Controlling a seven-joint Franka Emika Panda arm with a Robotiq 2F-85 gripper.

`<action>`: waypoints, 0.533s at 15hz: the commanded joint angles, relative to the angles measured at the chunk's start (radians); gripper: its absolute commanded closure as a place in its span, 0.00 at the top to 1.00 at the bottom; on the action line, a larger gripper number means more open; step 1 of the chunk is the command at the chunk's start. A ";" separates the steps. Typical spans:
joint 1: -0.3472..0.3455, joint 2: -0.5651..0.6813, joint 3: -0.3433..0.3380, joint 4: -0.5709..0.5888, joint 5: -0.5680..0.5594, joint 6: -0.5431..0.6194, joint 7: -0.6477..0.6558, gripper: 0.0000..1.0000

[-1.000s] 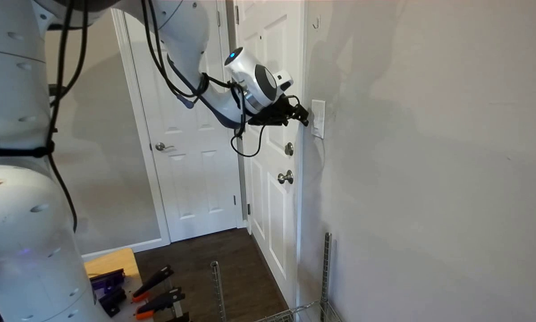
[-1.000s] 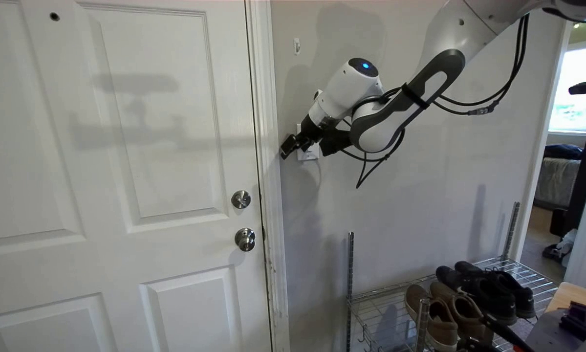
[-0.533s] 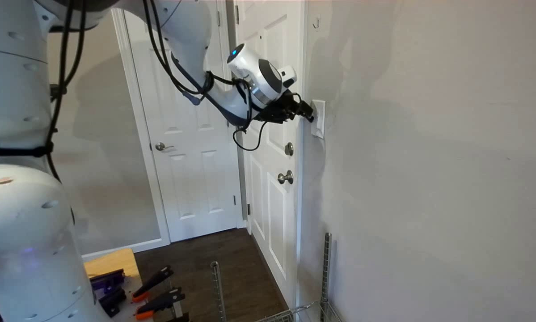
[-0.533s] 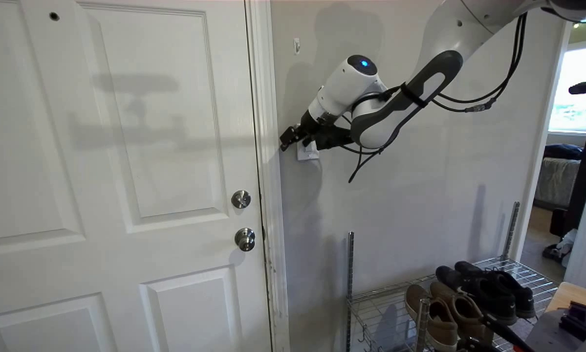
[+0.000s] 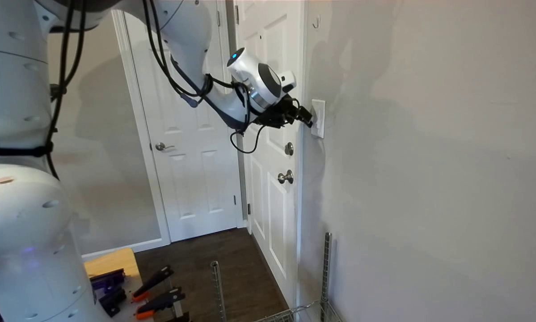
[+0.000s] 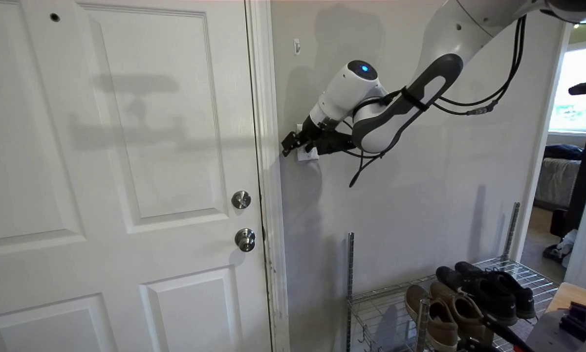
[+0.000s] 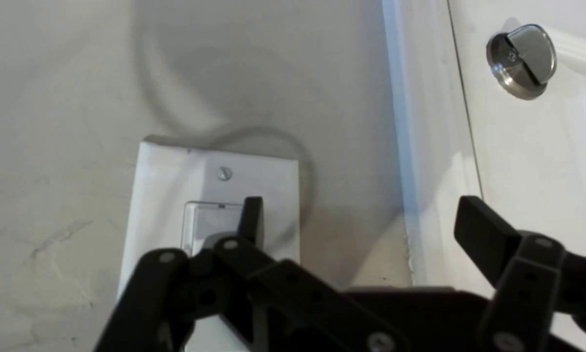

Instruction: Turn off the light

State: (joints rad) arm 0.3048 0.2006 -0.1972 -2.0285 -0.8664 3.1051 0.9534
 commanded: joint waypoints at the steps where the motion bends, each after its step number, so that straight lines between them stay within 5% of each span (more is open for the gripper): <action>1: 0.007 -0.058 -0.016 -0.071 -0.009 -0.002 0.053 1.00; 8: 0.017 -0.081 -0.048 -0.076 -0.046 0.002 0.104 1.00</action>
State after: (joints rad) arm 0.3070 0.1505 -0.2290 -2.0770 -0.8776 3.1051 1.0115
